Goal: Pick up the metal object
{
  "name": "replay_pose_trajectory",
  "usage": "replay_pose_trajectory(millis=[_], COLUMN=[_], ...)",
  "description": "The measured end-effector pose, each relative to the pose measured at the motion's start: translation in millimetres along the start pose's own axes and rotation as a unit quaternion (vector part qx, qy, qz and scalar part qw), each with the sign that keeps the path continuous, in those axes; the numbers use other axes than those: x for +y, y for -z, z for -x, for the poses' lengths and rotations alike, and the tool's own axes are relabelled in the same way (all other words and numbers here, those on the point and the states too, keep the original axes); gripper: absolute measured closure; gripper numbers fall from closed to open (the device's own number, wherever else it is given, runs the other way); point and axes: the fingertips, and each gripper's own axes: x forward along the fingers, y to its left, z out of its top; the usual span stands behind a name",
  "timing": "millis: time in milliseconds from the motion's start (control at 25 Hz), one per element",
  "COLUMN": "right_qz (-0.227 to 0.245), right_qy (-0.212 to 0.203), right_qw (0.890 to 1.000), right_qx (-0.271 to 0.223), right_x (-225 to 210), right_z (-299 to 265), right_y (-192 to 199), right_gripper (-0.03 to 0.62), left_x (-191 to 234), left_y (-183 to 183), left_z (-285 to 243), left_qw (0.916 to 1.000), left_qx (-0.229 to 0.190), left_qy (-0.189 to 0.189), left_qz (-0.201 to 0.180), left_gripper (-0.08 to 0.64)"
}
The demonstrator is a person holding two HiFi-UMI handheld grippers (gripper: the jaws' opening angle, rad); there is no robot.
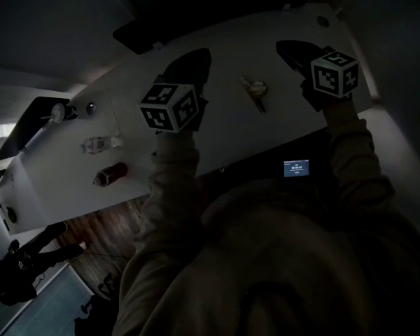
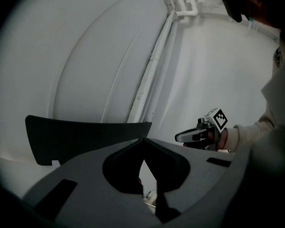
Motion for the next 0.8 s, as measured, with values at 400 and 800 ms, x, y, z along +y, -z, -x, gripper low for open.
replay_pose_trajectory(millis=[400, 800], right_qz=[-0.027, -0.049], right_qy=[-0.002, -0.011], right_qw=[0.999, 0.997], right_qx=[0.033, 0.064], right_x=[-6.4, -13.5], right_z=[-7.1, -25.2], right_y=[50.7, 102.0], right_gripper=[0.572, 0.571], left_x=[9.4, 16.5], left_y=[54.8, 106.7], left_z=[-4.0, -15.8], left_qw=[0.9990, 0.9965], left_qx=[0.039, 0.060], left_qy=[-0.014, -0.027], left_qz=[0.018, 0.052], left_gripper=[0.555, 0.555])
